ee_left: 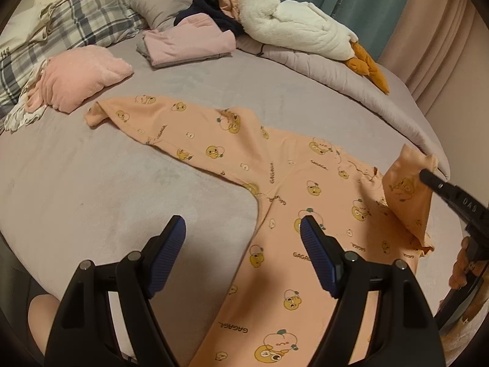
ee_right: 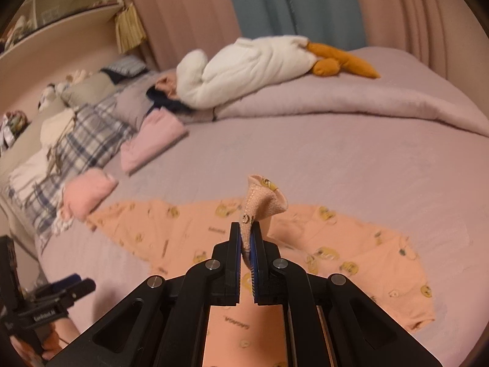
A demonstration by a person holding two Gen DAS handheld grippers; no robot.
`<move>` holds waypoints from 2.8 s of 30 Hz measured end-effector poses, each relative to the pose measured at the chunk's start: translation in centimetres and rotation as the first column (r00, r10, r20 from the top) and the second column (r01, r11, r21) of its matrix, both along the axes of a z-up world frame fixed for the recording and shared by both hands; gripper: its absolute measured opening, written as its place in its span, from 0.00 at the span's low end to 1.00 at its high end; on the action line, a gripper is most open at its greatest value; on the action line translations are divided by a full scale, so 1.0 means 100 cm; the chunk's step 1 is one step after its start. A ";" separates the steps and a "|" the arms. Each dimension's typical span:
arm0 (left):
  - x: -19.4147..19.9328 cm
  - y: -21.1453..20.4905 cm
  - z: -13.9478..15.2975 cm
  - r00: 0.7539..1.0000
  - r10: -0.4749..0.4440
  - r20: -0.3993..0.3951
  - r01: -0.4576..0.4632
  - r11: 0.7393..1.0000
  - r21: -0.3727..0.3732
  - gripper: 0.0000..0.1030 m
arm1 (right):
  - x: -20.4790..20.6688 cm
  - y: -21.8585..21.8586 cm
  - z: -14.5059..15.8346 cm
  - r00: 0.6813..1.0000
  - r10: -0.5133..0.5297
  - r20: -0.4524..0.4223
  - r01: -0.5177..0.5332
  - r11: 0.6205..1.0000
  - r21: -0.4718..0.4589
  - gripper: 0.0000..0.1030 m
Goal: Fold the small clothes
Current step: 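Lift the held sleeve with the right gripper and carry it across the body, then lay the sleeve onto the sleepsuit body and open the right gripper, then reach the left gripper to the other sleeve cuff and grasp it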
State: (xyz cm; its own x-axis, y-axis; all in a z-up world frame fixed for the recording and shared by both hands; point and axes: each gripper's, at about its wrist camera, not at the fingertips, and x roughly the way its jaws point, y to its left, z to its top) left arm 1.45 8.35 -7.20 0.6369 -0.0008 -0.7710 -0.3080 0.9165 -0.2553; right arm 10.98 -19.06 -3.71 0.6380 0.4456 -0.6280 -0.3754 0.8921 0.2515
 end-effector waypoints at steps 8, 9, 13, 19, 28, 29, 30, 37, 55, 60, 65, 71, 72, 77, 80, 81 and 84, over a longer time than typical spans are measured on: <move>-0.003 0.008 -0.002 1.000 0.014 -0.003 -0.014 1.000 -0.005 0.76 | 0.003 0.028 -0.029 0.993 0.059 -0.099 -0.063 0.997 -0.035 0.07; -0.002 0.009 -0.001 1.000 0.015 -0.002 -0.015 1.000 -0.007 0.76 | 0.003 0.031 -0.032 0.991 0.064 -0.114 -0.069 0.996 -0.047 0.07; -0.002 0.012 -0.002 1.000 0.024 0.000 -0.024 1.000 -0.015 0.76 | 0.006 0.041 -0.044 0.983 0.078 -0.164 -0.091 0.993 -0.073 0.07; -0.003 0.014 -0.004 1.000 0.018 -0.005 -0.018 1.000 -0.018 0.76 | 0.010 0.049 -0.056 0.975 0.084 -0.208 -0.105 0.990 -0.096 0.07; -0.002 0.013 -0.012 1.000 0.011 -0.023 -0.011 1.000 -0.021 0.76 | 0.014 0.058 -0.076 0.959 0.080 -0.272 -0.114 0.987 -0.110 0.07; -0.001 0.013 -0.013 1.000 0.009 -0.026 -0.009 1.000 -0.022 0.76 | 0.014 0.059 -0.077 0.957 0.080 -0.278 -0.115 0.987 -0.112 0.07; -0.001 0.013 -0.014 1.000 0.007 -0.030 -0.008 1.000 -0.023 0.76 | 0.014 0.059 -0.080 0.956 0.079 -0.284 -0.116 0.987 -0.114 0.07; 0.000 0.012 -0.017 0.999 0.003 -0.036 -0.004 1.000 -0.025 0.76 | 0.016 0.059 -0.090 0.946 0.076 -0.314 -0.120 0.985 -0.123 0.07; 0.003 0.011 -0.019 0.999 0.005 -0.041 -0.007 0.999 -0.045 0.76 | 0.013 0.050 -0.080 0.954 0.080 -0.290 -0.115 0.987 -0.108 0.27; 0.004 0.008 -0.011 1.000 0.005 -0.017 -0.006 0.999 -0.051 0.76 | 0.003 0.039 -0.053 0.980 0.068 -0.187 -0.085 0.992 -0.088 0.52; 0.008 0.003 -0.009 1.000 -0.008 -0.014 0.007 0.998 -0.056 0.76 | -0.004 0.017 -0.029 0.993 0.023 -0.120 -0.027 0.999 -0.035 0.64; 0.009 -0.005 -0.009 1.000 -0.024 -0.016 0.023 0.998 -0.054 0.76 | -0.013 -0.014 -0.011 0.996 -0.070 -0.048 0.070 0.997 -0.012 0.79; 0.009 -0.005 -0.008 1.000 -0.025 -0.016 0.024 0.998 -0.054 0.77 | -0.014 -0.019 -0.010 0.995 -0.094 -0.041 0.094 0.995 -0.017 0.79; 0.011 -0.009 -0.005 0.999 -0.030 -0.015 0.029 0.999 -0.044 0.79 | -0.017 -0.050 -0.011 0.985 -0.165 -0.042 0.166 0.986 0.015 0.79; 0.013 -0.010 -0.004 1.000 -0.027 -0.016 0.026 0.999 -0.039 0.82 | -0.021 -0.065 -0.013 0.979 -0.201 -0.037 0.202 0.979 0.012 0.82; 0.013 -0.010 -0.003 1.000 -0.024 -0.015 0.024 0.999 -0.036 0.83 | -0.023 -0.067 -0.013 0.977 -0.209 -0.037 0.210 0.978 0.011 0.83; 0.014 -0.011 -0.002 1.000 -0.025 -0.013 0.025 0.999 -0.032 0.83 | -0.027 -0.079 -0.014 0.970 -0.238 -0.040 0.239 0.971 0.025 0.83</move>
